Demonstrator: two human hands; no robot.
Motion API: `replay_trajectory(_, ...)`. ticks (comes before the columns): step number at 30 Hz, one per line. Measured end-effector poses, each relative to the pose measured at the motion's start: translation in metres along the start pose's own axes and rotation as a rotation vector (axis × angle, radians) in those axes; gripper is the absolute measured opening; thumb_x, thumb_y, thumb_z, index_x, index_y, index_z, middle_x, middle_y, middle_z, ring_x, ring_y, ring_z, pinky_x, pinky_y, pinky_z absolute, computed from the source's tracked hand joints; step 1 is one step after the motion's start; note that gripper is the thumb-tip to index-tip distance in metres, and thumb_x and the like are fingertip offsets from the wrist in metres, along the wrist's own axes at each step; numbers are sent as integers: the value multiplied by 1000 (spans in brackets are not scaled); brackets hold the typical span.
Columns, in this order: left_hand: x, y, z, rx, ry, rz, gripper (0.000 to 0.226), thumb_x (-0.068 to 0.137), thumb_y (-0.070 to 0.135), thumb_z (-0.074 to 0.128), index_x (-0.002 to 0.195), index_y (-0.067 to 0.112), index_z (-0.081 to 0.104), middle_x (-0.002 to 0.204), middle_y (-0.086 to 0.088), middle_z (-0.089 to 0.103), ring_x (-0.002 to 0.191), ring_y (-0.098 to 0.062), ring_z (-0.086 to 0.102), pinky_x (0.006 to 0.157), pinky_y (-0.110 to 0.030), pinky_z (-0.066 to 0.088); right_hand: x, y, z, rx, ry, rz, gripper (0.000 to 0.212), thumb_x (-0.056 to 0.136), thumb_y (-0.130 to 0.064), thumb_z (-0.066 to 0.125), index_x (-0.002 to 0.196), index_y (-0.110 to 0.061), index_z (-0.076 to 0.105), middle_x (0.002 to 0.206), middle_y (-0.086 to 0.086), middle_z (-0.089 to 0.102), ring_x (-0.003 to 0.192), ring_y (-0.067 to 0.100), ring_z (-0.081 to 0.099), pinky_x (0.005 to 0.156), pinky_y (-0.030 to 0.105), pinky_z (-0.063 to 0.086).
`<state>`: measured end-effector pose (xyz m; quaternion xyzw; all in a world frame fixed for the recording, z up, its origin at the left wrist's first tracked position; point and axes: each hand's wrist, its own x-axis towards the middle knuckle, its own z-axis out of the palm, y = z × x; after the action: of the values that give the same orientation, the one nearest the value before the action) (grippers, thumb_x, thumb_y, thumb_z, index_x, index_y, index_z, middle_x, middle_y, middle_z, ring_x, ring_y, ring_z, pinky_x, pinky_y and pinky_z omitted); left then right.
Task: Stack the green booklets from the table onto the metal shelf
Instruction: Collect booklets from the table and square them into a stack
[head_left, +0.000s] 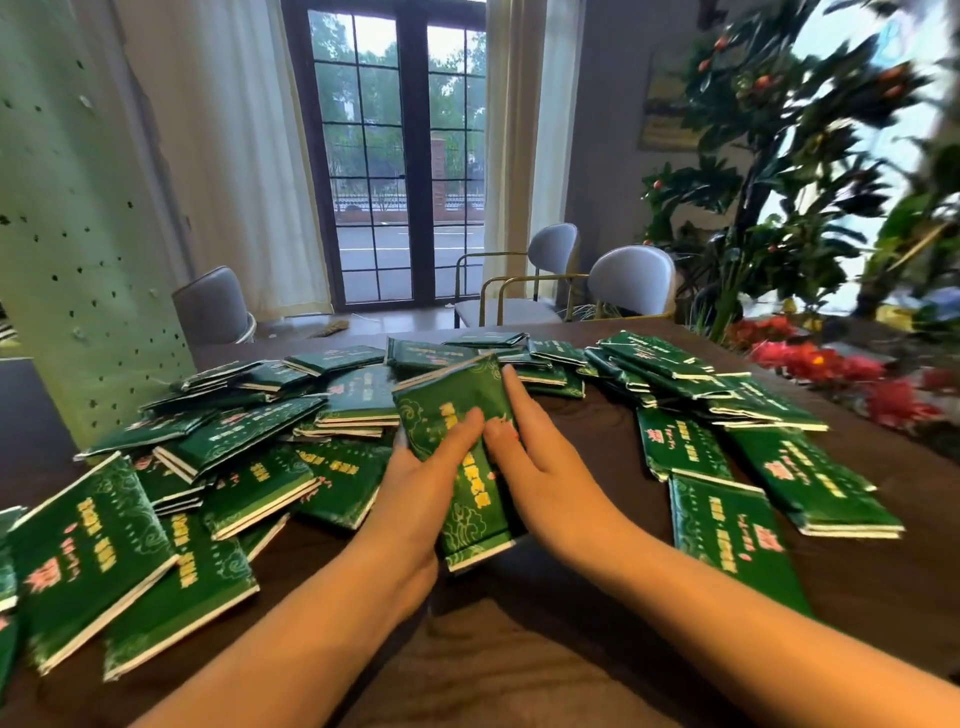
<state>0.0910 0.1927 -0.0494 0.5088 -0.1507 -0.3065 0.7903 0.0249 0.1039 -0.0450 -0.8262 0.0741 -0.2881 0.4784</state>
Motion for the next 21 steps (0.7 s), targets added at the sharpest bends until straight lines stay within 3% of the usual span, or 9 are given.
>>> replay_trajectory(3, -6, 0, 4, 50, -30, -69, 38, 84, 23, 65, 120, 12, 63, 94, -12, 75, 70, -21, 73, 58, -32, 59, -9, 8, -15, 81, -24, 39, 36, 101, -27, 39, 131, -43, 30, 128, -18, 44, 114, -7, 44, 98, 7, 31)
replay_trajectory(5, -8, 3, 5, 71, -80, -112, 33, 83, 24, 65, 113, 9, 66, 86, -11, 75, 66, -19, 72, 54, -29, 58, -11, 12, -28, 43, -9, 29, 38, 99, -33, 38, 137, -31, 39, 139, -8, 48, 125, 2, 45, 106, 17, 32)
replay_trajectory(8, -14, 3, 8, 184, -171, -131, 42, 74, 31, 67, 110, 9, 66, 86, -10, 76, 67, -19, 73, 58, -29, 59, -14, 20, -58, -317, 74, -28, 41, 100, -30, 40, 137, -14, 46, 135, -3, 50, 122, 7, 45, 106, 18, 31)
replay_trajectory(11, -18, 3, 9, 243, -205, -140, 42, 75, 31, 66, 109, 6, 65, 81, -9, 75, 64, -18, 72, 55, -27, 58, -15, 37, -92, -767, 19, 36, 46, 95, -43, 44, 134, -20, 49, 141, 1, 45, 129, 22, 39, 107, 39, 31)
replay_trajectory(16, -20, 5, 8, 283, -196, -167, 30, 84, 30, 63, 102, 7, 67, 76, -8, 75, 60, -16, 71, 49, -22, 54, -28, 60, -130, -1150, 40, 234, 61, 89, -61, 41, 140, -29, 39, 153, 3, 28, 140, 25, 23, 110, 43, 22)
replay_trajectory(21, -18, 5, 8, 287, -194, -168, 22, 87, 30, 61, 92, 10, 68, 74, -7, 74, 59, -15, 71, 48, -22, 54, -37, 75, -146, -1176, -30, 538, 83, 81, -78, 31, 150, -33, 15, 160, 4, 2, 146, 34, 1, 112, 60, 7)
